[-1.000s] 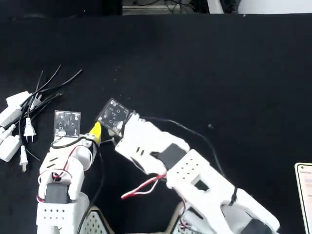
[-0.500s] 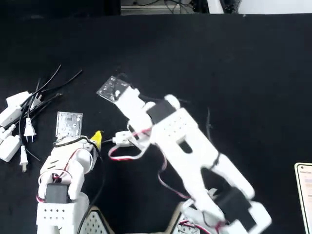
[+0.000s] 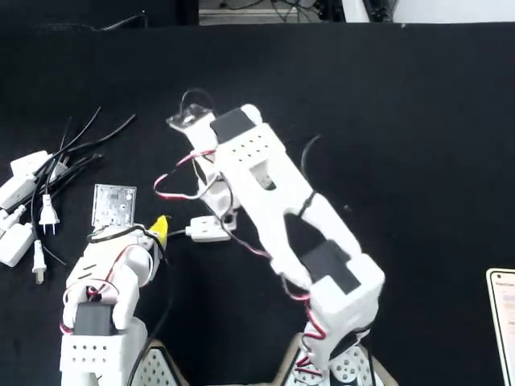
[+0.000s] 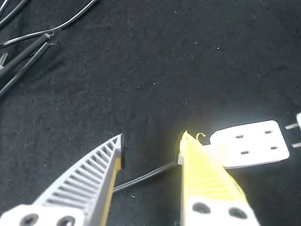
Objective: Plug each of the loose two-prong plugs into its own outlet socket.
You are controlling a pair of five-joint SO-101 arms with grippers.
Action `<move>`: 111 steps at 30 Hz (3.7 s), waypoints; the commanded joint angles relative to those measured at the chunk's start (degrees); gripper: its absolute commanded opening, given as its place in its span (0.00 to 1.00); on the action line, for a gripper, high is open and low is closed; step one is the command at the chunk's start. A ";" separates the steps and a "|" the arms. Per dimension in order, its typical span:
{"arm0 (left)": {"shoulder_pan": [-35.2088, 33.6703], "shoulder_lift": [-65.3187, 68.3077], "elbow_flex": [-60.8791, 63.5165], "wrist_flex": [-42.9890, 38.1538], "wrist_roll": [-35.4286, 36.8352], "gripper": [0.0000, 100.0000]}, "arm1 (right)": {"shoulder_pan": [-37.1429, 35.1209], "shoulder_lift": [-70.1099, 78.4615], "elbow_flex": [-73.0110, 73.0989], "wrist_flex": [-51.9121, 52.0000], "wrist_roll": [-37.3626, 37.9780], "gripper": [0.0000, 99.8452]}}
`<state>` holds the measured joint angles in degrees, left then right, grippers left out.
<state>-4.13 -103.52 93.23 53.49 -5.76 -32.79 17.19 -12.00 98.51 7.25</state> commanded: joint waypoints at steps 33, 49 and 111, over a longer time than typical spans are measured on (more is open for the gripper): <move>-11.56 -0.26 -5.85 -0.35 0.09 0.20 | -2.11 11.38 -5.23 -1.49 -2.29 0.01; -11.91 -0.26 -5.93 -0.44 0.09 0.20 | -6.51 3.21 -4.70 -4.57 6.07 0.25; -22.02 -0.26 -4.88 -4.84 13.10 0.20 | 55.56 23.52 -38.46 -17.67 17.93 0.01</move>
<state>-29.10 -103.52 89.10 49.45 9.80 19.60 36.70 -37.49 79.08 25.71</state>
